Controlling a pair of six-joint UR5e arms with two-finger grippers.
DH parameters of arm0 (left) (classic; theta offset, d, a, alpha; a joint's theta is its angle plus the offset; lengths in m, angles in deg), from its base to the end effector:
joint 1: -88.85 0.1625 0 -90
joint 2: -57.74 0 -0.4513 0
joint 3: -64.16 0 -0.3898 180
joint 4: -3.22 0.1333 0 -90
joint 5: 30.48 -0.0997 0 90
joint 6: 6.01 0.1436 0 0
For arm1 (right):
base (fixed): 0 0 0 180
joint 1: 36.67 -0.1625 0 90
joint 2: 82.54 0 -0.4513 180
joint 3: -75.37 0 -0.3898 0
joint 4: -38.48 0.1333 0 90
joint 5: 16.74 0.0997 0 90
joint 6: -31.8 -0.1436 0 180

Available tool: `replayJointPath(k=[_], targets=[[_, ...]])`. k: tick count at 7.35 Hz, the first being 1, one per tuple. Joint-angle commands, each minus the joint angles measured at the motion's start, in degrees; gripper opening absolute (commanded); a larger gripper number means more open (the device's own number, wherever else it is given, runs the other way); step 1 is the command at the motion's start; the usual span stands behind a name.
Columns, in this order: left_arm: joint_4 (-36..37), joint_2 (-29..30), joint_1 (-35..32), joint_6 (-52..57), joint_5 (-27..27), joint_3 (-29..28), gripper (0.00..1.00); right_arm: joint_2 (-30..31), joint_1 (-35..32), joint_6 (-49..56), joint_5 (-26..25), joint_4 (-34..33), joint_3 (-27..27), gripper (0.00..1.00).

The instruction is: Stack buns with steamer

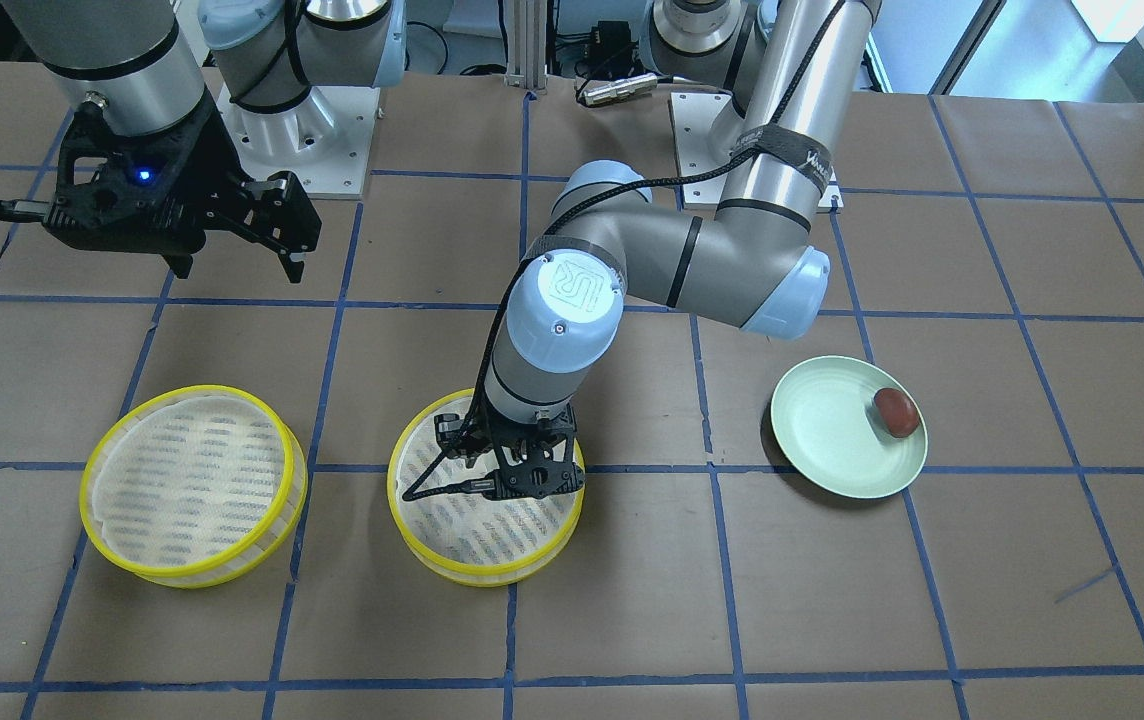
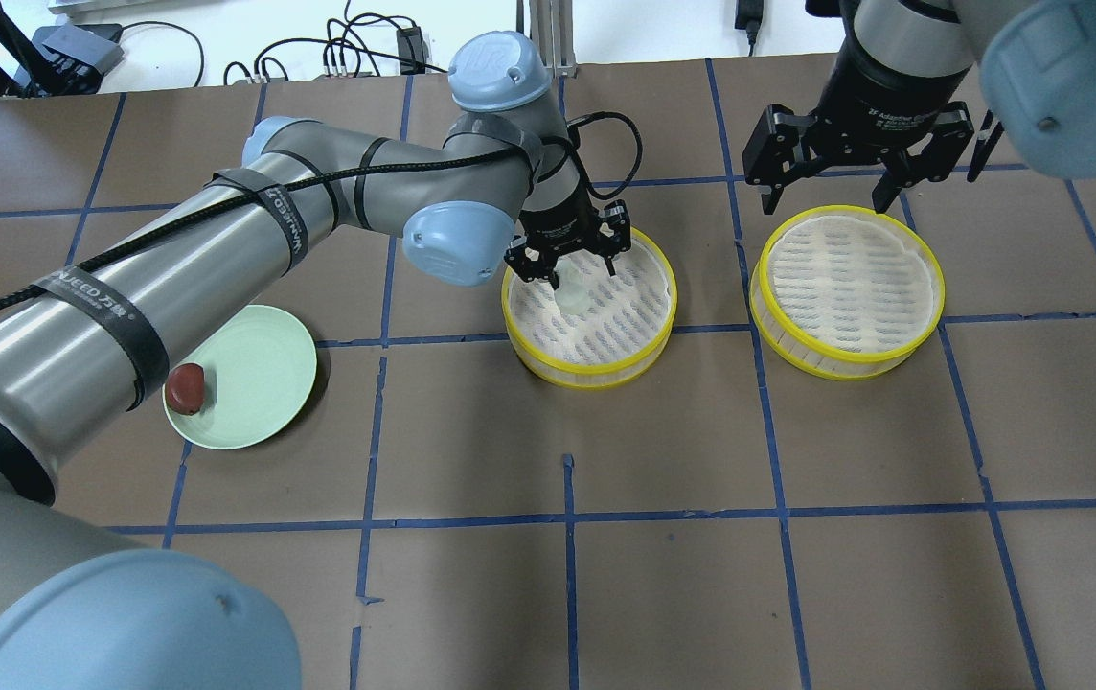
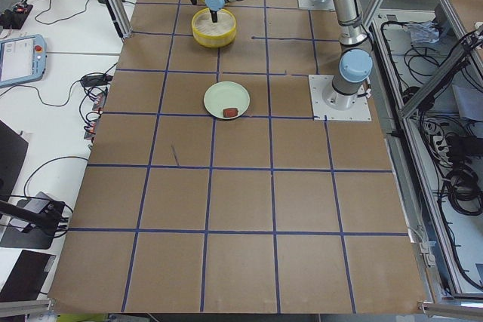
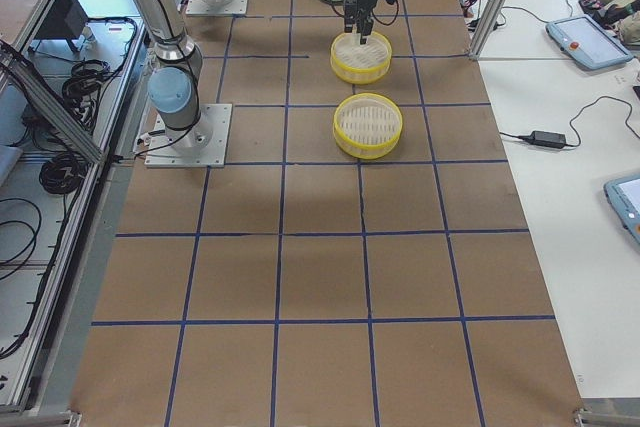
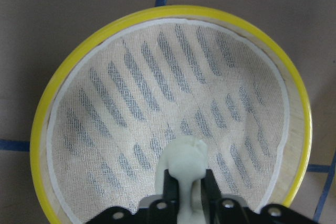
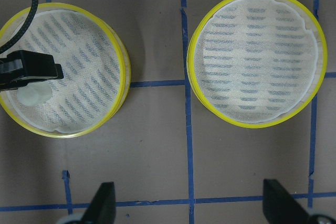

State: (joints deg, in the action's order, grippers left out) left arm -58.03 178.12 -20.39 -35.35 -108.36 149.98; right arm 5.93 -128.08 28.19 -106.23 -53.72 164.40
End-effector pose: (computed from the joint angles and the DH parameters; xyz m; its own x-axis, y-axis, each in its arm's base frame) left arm -0.3797 -0.5918 0.2439 -0.9633 -0.1736 0.2046 -0.1638 0.9844 0.0640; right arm 0.1470 -0.5021 0.4691 -0.9992 0.0381 -0.0107 0.0384 0.9989 -0.0280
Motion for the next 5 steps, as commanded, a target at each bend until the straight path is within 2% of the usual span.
replayJointPath(k=[1, 3, 4, 5], targets=[[0.0, -0.3, 0.0, 0.2, 0.0, -0.3, 0.82, 0.0, 0.0, 0.0, -0.1, 0.0, 0.0, 1.0], [-0.3, -1.0, 0.0, 0.2, 0.1, -0.9, 0.84, 0.0, 0.1, 0.0, -0.1, 0.1, 0.0, 1.0], [-1.2, -3.5, 0.3, 1.6, -0.6, -1.4, 0.86, -0.1, 0.6, 0.4, -0.2, 0.9, 0.0, 1.0], [-5.8, -7.6, 2.0, 5.2, -1.1, -1.5, 0.87, 0.0, 1.2, 0.5, -0.2, 0.9, 0.1, 1.0]])
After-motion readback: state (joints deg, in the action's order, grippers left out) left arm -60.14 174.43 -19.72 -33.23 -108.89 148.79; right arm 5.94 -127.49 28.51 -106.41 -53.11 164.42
